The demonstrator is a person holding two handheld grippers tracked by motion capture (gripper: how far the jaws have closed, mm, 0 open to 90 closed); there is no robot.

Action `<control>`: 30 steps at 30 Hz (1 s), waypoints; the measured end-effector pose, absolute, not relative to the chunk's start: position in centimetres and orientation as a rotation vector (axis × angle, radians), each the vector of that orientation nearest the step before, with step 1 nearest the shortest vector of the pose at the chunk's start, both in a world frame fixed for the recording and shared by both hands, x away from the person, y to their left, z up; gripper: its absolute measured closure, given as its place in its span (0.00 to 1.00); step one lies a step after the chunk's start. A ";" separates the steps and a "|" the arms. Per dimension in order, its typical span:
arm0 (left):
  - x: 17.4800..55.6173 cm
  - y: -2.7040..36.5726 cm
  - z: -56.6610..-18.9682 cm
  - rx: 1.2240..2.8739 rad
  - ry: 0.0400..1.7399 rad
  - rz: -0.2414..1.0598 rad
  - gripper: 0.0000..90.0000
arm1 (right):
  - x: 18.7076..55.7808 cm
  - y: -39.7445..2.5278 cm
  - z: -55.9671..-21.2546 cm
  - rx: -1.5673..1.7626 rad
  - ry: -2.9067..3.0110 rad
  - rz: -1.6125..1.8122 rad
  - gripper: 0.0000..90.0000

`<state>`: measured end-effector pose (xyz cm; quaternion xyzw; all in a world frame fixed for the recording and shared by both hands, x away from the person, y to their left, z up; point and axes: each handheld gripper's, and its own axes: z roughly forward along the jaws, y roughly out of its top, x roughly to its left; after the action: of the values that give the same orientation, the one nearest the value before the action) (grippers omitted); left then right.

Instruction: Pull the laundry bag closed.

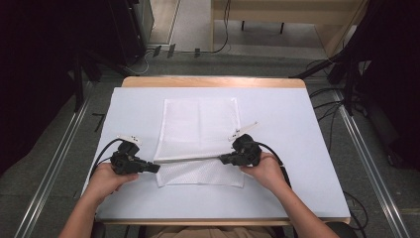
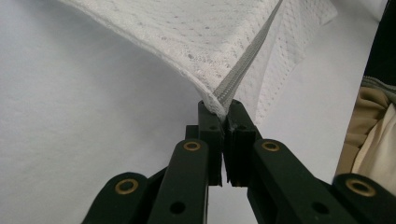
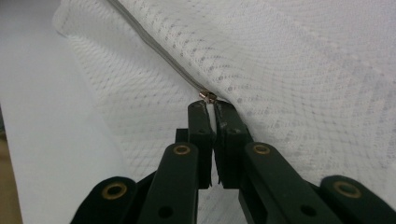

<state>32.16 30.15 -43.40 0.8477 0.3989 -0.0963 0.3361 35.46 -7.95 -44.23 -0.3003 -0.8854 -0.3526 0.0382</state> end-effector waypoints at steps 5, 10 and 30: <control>32.1 30.2 -43.4 2.212 1.041 -0.253 0.97 | 35.2 -9.2 -44.5 -0.942 -2.713 -1.075 0.98; 32.0 30.2 -43.3 2.208 1.046 -0.255 0.97 | 35.1 -10.8 -44.4 -0.992 -2.686 -1.090 0.98; 32.0 30.2 -43.4 2.221 1.044 -0.261 0.97 | 34.9 -12.9 -45.0 -1.024 -2.683 -1.045 0.97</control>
<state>32.05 30.25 -43.40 0.8494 0.3991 -0.1000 0.3304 34.88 -12.86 -45.01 -0.3349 -0.8771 -0.3417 0.0428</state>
